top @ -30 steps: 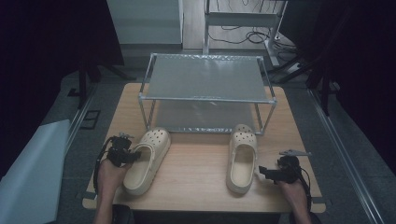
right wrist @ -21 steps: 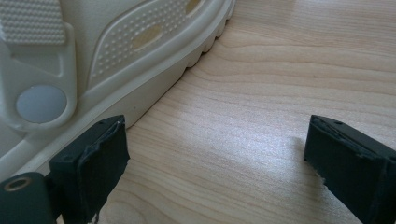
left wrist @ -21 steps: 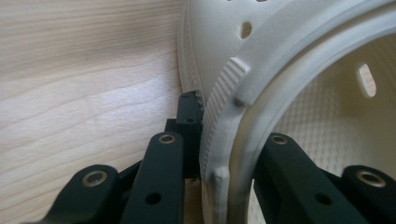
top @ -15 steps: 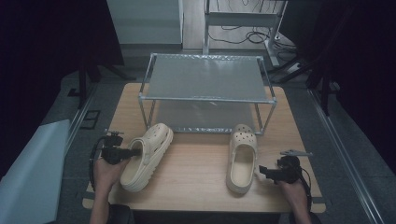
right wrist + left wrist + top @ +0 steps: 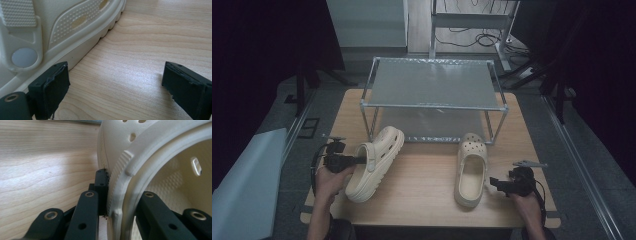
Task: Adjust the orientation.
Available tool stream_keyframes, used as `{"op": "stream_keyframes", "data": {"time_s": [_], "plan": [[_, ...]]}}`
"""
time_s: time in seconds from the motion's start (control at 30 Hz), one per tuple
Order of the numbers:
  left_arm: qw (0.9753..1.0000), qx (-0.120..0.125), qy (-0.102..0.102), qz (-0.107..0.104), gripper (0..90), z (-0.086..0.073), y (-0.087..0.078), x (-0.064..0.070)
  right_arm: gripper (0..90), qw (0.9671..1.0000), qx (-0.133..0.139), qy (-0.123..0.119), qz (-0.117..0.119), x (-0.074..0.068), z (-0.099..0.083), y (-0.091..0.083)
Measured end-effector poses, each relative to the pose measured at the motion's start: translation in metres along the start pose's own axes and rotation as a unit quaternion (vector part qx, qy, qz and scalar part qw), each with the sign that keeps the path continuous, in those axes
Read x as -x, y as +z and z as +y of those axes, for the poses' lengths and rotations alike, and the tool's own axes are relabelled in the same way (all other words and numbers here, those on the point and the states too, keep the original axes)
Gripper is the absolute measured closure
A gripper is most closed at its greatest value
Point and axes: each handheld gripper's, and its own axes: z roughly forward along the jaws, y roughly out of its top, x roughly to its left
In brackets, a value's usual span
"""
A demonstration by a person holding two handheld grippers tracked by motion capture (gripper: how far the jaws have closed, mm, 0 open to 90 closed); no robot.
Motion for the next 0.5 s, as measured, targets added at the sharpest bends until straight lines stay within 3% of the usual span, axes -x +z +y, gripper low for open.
{"op": "stream_keyframes", "data": {"time_s": [0.2,0.5], "plan": [[0.9994,0.001,-0.008,-0.033,76.8,0.005,-0.002,0.007,6.3,1.0000,0.004,0.002,-0.001,0.001,0.000,0.000],[0.9984,0.003,-0.007,-0.056,76.8,0.015,-0.008,0.019,4.1,0.9999,0.012,0.002,-0.011,0.004,0.000,-0.002]]}}
